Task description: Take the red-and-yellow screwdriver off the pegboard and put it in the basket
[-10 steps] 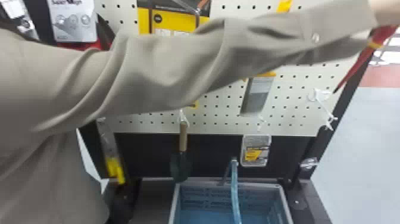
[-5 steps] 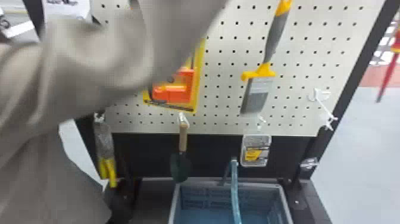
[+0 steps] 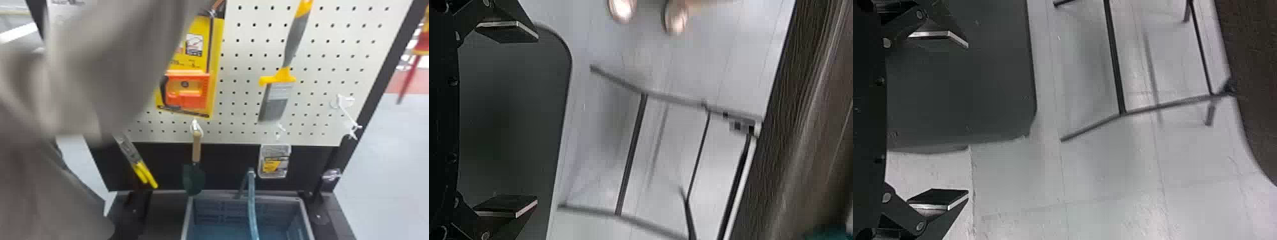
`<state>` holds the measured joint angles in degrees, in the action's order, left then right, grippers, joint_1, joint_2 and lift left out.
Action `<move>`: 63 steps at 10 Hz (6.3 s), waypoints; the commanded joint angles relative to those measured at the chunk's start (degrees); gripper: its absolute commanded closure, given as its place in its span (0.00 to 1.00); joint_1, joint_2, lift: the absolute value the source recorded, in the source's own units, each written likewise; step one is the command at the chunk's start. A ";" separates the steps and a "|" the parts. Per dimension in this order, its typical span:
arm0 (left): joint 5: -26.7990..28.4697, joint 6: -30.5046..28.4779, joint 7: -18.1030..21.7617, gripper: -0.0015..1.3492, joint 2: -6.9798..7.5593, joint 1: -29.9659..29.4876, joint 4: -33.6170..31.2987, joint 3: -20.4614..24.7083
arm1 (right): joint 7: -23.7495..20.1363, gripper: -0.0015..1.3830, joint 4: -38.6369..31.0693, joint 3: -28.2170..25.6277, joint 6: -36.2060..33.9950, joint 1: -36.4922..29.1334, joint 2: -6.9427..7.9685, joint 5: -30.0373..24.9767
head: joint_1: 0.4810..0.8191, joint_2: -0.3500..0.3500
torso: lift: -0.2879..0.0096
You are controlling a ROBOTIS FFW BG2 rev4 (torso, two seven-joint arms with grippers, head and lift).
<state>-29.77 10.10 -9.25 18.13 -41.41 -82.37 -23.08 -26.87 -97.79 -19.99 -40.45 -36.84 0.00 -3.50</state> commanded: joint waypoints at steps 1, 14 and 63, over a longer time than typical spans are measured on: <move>12.28 -12.74 12.50 0.11 -5.82 2.62 -0.11 12.18 | -0.03 0.17 0.12 -0.14 0.11 -0.72 0.05 0.51 | 0.20 0.50 | 0.63; 17.55 -21.18 30.34 0.07 -9.16 11.73 10.86 18.95 | -5.74 0.32 2.79 2.06 -8.24 4.57 0.05 -4.76 | 0.20 0.50 | 0.63; 22.74 9.50 -9.56 0.00 -15.66 -20.39 -47.92 19.57 | 13.51 0.36 -61.47 -0.58 33.51 -18.44 0.05 1.92 | 0.20 0.50 | 0.63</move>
<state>-6.56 19.81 -18.80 2.07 -62.09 -130.33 -3.38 -13.36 -157.89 -20.57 -5.79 -55.42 0.00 -1.84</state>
